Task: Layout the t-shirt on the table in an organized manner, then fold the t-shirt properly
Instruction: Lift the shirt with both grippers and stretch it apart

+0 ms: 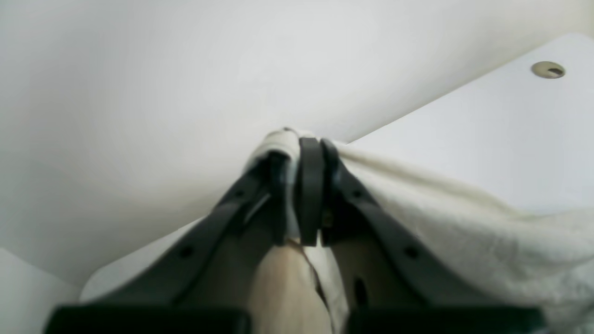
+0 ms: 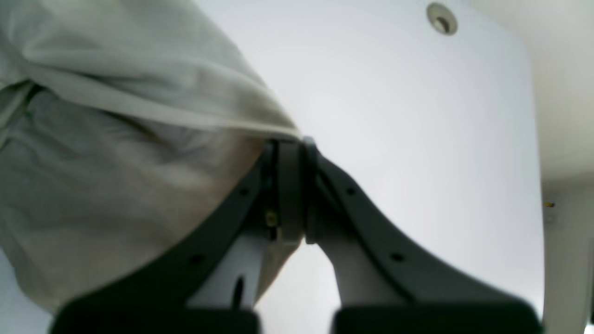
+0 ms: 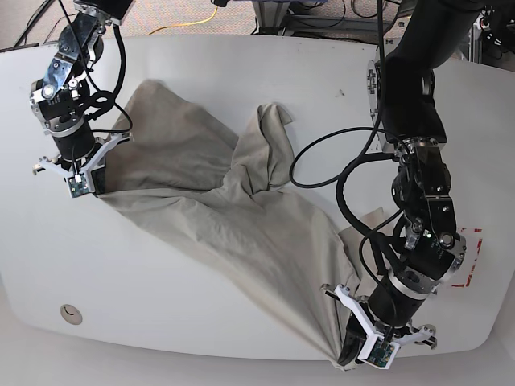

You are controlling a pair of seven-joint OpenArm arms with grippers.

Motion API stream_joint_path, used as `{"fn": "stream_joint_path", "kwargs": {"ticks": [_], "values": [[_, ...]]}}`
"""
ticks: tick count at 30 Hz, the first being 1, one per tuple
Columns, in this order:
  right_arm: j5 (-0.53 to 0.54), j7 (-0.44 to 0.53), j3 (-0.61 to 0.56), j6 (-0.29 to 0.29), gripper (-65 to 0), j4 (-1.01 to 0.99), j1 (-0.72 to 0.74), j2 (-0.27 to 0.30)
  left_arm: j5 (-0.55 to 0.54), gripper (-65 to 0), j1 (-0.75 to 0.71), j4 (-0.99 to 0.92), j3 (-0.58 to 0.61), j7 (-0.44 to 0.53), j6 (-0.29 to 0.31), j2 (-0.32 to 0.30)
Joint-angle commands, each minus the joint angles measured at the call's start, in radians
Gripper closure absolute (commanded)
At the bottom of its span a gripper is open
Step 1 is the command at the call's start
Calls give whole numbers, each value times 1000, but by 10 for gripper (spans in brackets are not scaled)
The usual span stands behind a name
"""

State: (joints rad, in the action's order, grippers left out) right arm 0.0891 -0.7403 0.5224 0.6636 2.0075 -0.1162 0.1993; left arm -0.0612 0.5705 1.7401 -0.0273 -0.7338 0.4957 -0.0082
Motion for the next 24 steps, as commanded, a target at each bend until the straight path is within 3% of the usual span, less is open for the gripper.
{"fn": "stream_joint_path", "kwargs": {"ticks": [1,9,19,24], "values": [[-15,9,5,-5,-2,17,49,36,-10,-1,52,18,-29,35,-6,0],[-85,5,20,5,-2,17,161,78,-10,-3,89,14,-112,35,-6,0],[-128,1,15,5,-2,-17,296,153,-10,-3,107,14,-115,33,-6,-22],[-119,-78,12,6,-2,-17,379,208,-10,-3,135,18,-115,32,-6,-22]]}}
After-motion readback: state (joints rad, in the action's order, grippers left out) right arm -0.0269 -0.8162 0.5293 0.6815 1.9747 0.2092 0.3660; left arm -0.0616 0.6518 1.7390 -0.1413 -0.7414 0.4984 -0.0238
